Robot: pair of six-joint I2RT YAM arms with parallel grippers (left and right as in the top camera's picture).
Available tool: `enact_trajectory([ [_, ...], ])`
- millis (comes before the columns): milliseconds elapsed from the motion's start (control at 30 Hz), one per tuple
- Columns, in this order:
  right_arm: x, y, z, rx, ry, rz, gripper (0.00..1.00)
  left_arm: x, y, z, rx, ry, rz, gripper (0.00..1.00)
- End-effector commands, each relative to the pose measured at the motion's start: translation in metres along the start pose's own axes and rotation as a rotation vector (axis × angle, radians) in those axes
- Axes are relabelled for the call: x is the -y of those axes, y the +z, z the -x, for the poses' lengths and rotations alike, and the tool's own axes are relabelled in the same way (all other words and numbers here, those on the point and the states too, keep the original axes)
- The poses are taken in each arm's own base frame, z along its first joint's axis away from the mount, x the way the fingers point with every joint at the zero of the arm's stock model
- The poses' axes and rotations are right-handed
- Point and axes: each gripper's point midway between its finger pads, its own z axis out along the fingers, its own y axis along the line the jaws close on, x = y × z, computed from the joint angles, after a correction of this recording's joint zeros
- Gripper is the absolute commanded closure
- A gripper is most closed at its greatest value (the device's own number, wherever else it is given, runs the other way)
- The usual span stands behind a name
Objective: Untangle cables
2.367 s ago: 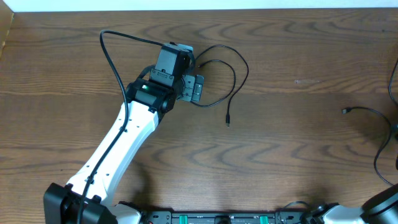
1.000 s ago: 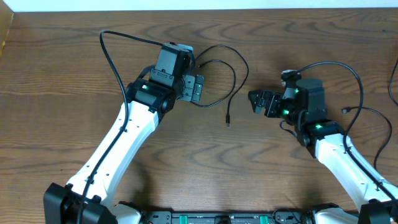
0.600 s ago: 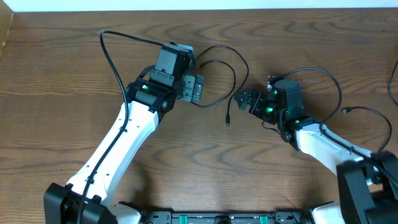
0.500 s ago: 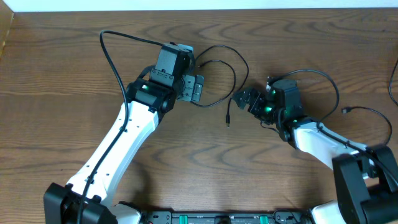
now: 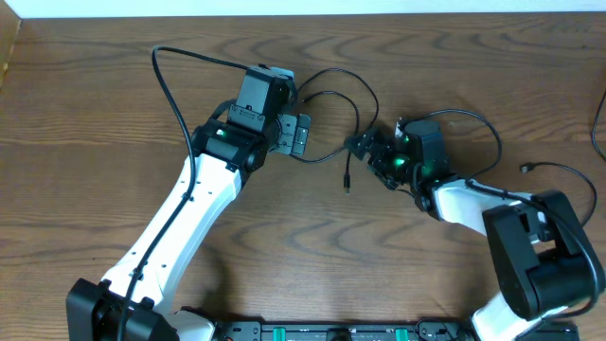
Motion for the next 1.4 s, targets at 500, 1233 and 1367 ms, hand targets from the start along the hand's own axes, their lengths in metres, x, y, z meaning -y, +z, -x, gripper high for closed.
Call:
enact_trajectory([
  [500, 0.054, 0.049, -0.024, 0.014, 0.186, -0.082, 0.14, -0.003, -0.005, 0.006, 0.018, 0.009, 0.009, 0.05],
  [1233, 0.046, 0.057, -0.014, 0.154, 0.090, -0.083, 0.99, -0.003, -0.005, 0.006, 0.018, 0.009, 0.009, 0.05],
  [1367, 0.015, 0.053, -0.002, 0.144, 0.046, 0.062, 0.99, -0.003, -0.005, 0.006, 0.018, 0.009, 0.009, 0.05],
])
